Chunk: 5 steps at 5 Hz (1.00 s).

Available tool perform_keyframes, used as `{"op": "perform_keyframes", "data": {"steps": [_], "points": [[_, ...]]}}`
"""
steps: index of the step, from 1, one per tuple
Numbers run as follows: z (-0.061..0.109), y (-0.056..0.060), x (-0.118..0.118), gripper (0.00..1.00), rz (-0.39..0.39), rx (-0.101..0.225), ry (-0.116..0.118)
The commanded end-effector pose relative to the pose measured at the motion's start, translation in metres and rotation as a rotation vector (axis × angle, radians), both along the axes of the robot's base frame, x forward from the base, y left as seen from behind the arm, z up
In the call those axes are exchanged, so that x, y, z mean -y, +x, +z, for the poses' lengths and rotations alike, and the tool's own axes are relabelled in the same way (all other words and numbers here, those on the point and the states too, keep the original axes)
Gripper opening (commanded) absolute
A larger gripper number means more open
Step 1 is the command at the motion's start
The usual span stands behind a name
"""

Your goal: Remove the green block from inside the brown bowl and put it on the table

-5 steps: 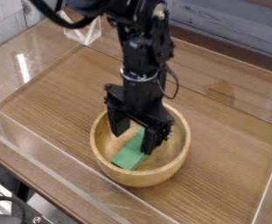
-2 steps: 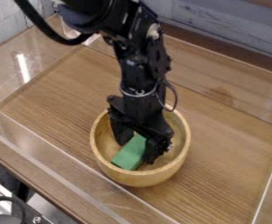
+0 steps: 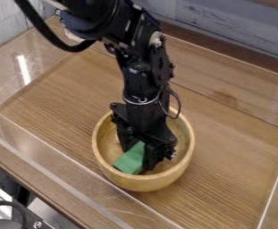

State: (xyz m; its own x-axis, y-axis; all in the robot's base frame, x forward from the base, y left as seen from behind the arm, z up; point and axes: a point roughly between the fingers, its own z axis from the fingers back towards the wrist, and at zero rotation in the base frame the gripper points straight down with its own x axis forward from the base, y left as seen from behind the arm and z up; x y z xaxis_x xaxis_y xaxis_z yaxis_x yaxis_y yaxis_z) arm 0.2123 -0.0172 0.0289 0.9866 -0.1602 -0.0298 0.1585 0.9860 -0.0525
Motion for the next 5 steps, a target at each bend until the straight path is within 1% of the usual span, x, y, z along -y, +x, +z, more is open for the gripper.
{"op": "perform_keyframes", "data": {"steps": [1, 5], "points": [[0.008, 0.001, 0.001, 0.00, 0.007, 0.010, -0.014], [0.027, -0.008, 0.003, 0.00, 0.031, -0.051, -0.053]]}}
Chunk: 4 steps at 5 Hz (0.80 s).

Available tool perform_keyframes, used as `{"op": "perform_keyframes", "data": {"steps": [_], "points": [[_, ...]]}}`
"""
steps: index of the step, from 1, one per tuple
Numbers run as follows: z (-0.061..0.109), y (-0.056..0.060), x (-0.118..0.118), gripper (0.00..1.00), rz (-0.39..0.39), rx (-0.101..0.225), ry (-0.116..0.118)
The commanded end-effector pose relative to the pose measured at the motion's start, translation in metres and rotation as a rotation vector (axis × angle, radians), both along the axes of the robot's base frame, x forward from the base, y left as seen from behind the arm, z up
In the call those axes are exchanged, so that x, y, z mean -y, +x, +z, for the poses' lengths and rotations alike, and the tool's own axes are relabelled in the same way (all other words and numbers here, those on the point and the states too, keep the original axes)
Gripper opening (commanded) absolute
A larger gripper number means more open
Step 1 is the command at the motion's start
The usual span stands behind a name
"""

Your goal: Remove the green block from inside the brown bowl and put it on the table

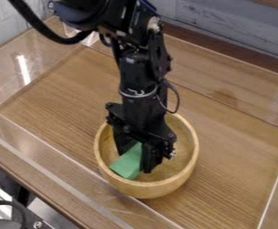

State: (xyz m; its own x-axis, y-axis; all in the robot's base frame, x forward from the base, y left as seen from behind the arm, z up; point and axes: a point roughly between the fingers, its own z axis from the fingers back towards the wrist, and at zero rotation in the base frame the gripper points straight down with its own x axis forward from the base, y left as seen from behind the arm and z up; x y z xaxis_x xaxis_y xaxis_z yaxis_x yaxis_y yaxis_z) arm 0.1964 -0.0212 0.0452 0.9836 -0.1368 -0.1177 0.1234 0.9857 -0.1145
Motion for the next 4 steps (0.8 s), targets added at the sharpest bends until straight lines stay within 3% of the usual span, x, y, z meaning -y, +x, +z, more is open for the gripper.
{"op": "perform_keyframes", "data": {"steps": [1, 4], "points": [[0.017, 0.006, 0.000, 0.00, 0.012, 0.035, -0.010], [0.035, 0.004, 0.000, 0.00, 0.024, 0.036, -0.035]]}}
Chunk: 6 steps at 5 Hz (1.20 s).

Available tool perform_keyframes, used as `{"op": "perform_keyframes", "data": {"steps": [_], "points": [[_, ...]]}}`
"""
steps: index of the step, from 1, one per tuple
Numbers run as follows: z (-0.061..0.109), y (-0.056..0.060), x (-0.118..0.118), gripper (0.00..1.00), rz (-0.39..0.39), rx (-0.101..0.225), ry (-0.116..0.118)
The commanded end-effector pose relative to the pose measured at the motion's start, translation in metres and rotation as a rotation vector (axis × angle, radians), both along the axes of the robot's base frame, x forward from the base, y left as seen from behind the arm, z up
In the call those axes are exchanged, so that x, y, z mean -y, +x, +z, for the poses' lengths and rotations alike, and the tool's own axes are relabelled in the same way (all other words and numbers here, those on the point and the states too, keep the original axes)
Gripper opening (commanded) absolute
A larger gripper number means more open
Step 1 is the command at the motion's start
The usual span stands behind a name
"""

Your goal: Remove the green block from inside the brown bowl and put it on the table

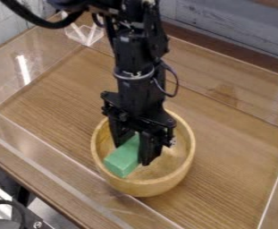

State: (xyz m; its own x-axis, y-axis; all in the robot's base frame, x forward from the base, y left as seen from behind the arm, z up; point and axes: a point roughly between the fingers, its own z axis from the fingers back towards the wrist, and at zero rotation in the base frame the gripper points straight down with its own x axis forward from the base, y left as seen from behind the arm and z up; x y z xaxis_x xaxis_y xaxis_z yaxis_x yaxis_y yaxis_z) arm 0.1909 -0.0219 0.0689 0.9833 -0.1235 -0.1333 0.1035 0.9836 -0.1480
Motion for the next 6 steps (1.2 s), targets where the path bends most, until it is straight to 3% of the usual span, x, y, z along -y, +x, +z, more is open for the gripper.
{"op": "perform_keyframes", "data": {"steps": [1, 4, 6], "points": [[0.016, 0.010, 0.000, 0.00, 0.011, 0.070, -0.013], [0.048, 0.010, -0.020, 0.00, 0.042, 0.106, -0.027], [0.124, 0.026, -0.069, 0.00, 0.155, 0.185, -0.015]]}}
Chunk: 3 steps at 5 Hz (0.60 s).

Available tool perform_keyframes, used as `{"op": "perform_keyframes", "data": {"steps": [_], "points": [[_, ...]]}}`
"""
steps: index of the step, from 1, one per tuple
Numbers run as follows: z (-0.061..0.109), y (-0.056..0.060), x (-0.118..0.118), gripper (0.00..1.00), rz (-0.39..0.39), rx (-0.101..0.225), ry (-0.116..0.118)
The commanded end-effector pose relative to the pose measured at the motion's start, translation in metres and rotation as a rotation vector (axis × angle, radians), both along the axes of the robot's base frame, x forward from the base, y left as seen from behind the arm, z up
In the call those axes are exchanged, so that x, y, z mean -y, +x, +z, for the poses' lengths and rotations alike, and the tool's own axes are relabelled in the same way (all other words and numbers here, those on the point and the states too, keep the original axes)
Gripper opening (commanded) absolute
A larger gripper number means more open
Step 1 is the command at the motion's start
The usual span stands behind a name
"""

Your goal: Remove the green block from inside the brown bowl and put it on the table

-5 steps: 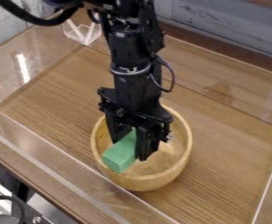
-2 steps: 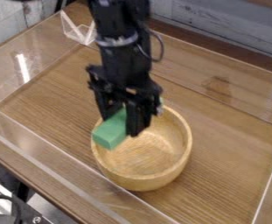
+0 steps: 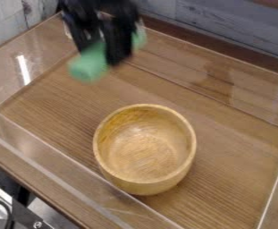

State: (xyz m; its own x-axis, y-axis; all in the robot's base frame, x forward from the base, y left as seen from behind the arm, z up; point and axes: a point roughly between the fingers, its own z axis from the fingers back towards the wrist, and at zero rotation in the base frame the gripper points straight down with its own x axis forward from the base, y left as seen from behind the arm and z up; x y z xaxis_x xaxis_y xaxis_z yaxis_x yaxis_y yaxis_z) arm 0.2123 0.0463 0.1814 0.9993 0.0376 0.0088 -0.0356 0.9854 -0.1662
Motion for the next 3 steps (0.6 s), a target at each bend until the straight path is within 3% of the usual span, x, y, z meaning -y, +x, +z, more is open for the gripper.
{"op": "perform_keyframes", "data": {"steps": [1, 2, 3], "points": [[-0.004, -0.004, -0.031, 0.00, -0.059, 0.057, 0.023], [-0.025, -0.009, -0.047, 0.00, -0.088, 0.051, 0.035], [-0.037, -0.013, -0.035, 0.00, -0.133, 0.041, 0.039]]}}
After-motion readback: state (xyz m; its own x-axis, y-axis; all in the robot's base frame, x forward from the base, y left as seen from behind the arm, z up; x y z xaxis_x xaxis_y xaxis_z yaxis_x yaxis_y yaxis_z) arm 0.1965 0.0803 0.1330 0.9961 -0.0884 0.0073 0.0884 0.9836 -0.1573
